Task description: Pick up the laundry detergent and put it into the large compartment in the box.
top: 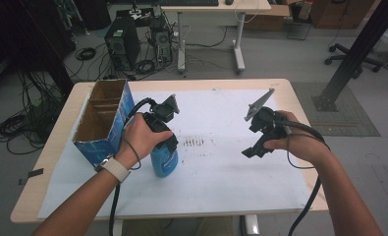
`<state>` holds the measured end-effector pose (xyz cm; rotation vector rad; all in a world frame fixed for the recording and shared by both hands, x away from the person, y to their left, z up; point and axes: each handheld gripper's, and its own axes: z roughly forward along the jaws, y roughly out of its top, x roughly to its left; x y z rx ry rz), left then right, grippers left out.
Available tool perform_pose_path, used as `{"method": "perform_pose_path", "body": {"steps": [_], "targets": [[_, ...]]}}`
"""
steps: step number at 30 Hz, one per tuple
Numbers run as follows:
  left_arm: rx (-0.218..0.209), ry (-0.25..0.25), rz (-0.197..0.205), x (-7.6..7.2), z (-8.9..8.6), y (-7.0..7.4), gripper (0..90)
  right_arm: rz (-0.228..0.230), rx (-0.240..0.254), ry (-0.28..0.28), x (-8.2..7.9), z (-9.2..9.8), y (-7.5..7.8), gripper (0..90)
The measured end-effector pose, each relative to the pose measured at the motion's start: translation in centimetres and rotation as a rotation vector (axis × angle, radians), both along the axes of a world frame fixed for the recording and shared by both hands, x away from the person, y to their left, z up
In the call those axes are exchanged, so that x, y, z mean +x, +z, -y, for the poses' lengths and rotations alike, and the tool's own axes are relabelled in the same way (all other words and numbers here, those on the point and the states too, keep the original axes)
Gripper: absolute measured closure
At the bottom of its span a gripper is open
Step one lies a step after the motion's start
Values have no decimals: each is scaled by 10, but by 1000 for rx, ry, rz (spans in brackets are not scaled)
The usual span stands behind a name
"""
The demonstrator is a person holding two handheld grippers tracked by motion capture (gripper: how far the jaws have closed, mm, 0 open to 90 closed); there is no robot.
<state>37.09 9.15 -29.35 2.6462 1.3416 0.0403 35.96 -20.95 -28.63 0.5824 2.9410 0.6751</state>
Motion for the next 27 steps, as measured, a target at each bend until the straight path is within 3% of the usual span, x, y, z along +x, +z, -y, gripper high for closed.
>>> {"method": "perform_pose_path", "body": {"steps": [13, 27], "targets": [[-18, 3, -1, 0, 0, 0, 351, 1, -1, -2, -1, 1, 0, 82], [-6, 10, 12, 0, 0, 2, 370, 5, 2, -6, -3, 2, 1, 82]]}}
